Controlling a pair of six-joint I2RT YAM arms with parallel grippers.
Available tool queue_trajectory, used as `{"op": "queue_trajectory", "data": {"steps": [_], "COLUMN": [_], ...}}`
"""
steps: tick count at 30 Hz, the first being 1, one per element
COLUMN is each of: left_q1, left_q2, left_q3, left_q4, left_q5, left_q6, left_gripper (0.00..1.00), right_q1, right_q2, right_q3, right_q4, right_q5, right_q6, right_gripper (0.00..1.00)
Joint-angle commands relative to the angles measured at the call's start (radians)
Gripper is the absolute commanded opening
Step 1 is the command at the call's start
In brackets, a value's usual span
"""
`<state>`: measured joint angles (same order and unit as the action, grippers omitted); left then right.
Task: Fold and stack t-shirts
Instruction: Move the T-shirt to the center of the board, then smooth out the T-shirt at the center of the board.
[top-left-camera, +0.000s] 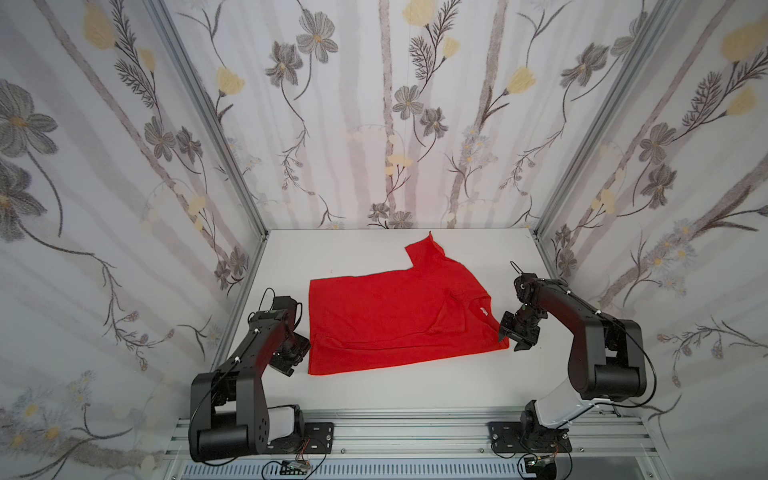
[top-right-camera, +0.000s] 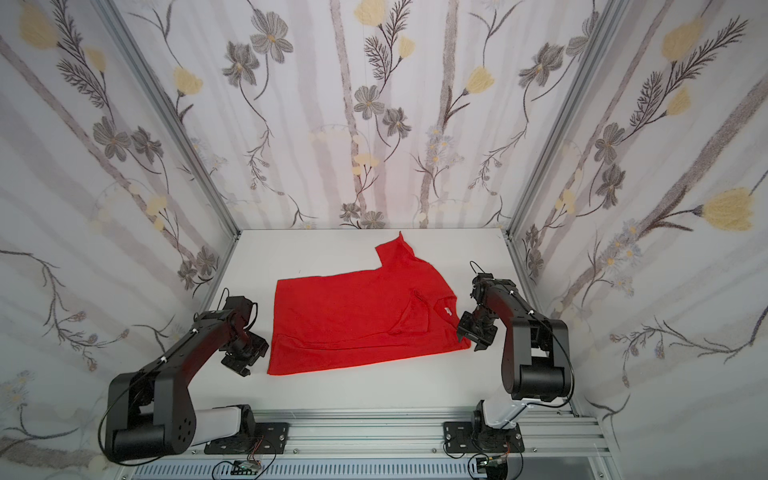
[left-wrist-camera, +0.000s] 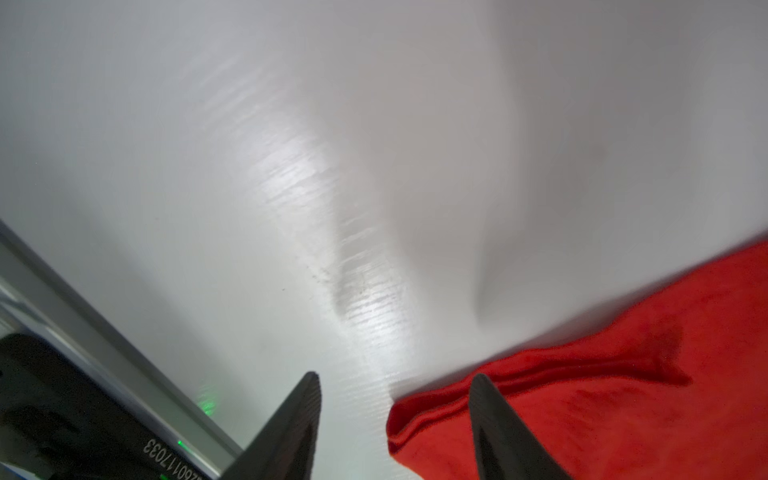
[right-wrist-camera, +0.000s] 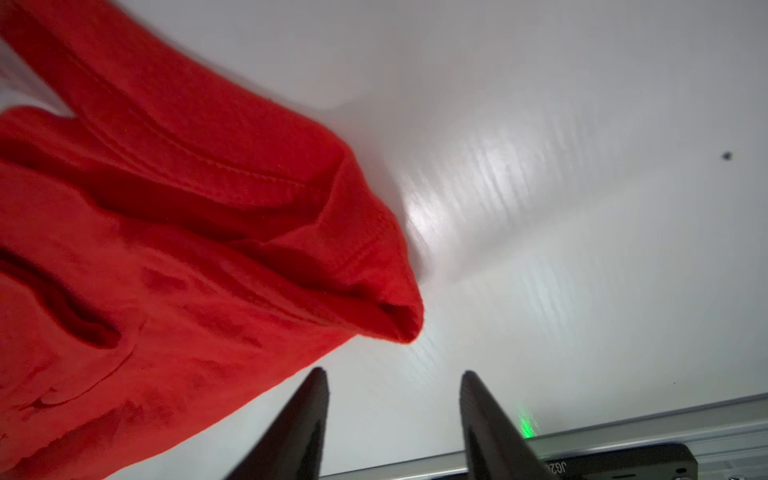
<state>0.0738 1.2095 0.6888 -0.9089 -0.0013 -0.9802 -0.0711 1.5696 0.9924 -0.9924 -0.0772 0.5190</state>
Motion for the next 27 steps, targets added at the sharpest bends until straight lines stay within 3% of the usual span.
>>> {"op": "queue_trajectory", "data": {"steps": [1,5,7,11,13,17,21,27], "left_q1": [0.001,0.001,0.001,0.001,0.001,0.000,-0.002,-0.064], "left_q2": [-0.147,-0.285,-0.321,-0.352,-0.348,-0.336,-0.347,-0.327], "left_q3": [-0.002,0.060,0.076,0.046,0.029,0.053,0.092,0.149], "left_q4": [-0.128,-0.215,-0.200,-0.016,0.068,0.124,0.060,0.005], "left_q5": [-0.066,-0.150,-0.156,0.003,0.082,0.158,0.142,0.081], "left_q6": [-0.104,-0.100,-0.063,0.057,0.105,0.228,0.365,0.442], "left_gripper": [0.92,0.93,0.92,0.85,0.82,0.80,0.80,0.84], "right_q1": [0.001,0.001,0.002,0.093,0.177,0.276,0.326,0.365], "right_q2": [-0.083,-0.152,-0.182,-0.189,-0.164,-0.096,-0.030,0.026], "right_q3": [-0.030,-0.005,0.018,0.086,0.134,0.176,0.173,0.155], "right_q4": [-0.011,-0.041,-0.048,0.020,0.037,0.118,0.214,0.277], "right_q5": [0.095,0.143,0.106,-0.087,-0.125,-0.247,-0.308,-0.307], "right_q6": [0.080,0.065,0.044,-0.038,-0.074,-0.048,-0.027,-0.001], "right_gripper": [0.99,1.00,0.99,0.93,0.93,0.91,0.91,0.90]}}
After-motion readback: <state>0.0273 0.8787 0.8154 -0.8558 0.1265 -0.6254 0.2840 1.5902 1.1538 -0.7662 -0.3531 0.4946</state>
